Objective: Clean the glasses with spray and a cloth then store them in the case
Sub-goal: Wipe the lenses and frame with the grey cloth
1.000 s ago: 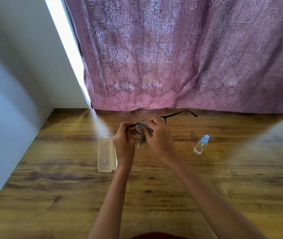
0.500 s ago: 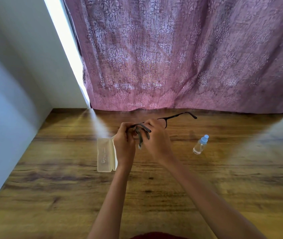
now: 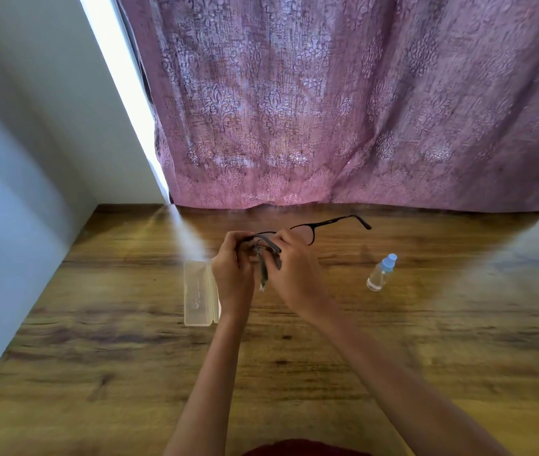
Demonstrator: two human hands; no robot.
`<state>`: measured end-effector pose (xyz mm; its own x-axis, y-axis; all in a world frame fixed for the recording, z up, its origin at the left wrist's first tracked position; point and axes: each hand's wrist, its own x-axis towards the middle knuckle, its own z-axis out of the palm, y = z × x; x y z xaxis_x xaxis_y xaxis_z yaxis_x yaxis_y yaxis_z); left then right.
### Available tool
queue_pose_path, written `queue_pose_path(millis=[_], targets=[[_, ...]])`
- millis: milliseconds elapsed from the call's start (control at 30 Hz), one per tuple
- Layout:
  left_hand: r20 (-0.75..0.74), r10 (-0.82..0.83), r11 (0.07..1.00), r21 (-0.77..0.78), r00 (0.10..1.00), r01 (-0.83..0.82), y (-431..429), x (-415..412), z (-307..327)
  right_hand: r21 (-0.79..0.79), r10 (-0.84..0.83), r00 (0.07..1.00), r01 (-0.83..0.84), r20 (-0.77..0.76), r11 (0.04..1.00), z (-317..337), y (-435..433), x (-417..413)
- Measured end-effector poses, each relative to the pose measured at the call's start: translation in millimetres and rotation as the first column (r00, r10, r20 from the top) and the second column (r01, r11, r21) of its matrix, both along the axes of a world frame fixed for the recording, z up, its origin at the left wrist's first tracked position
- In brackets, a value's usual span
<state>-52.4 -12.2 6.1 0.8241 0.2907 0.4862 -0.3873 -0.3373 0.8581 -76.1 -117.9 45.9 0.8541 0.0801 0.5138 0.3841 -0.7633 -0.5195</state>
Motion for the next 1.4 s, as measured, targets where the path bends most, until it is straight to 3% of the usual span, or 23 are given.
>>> queue_pose_path(millis=[933, 1100, 1233, 1400], targets=[[-0.031, 0.012, 1.0, -0.013, 0.999, -0.013, 8.3, -1.5, -6.0, 0.003, -0.04, 0.999, 0.04, -0.019, 0.999, -7.1, -11.1, 11.8], [-0.034, 0.033, 0.999, -0.018, 0.999, -0.034, 10.2, -1.0, -7.9, 0.323, -0.064, 0.992, 0.097, -0.109, 0.941, -15.3, -20.5, 6.3], [-0.031, 0.046, 0.999, -0.024, 0.998, -0.047, 11.0, -0.4, -8.1, 0.551, -0.165, 0.967, 0.248, -0.197, 0.797, -21.6, -35.5, 1.6], [-0.009, -0.008, 1.0, -0.004, 1.0, 0.008, 7.8, -1.5, -8.0, 0.692, -0.168, 0.937, 0.34, -0.306, 0.637, -25.2, -41.6, 8.1]])
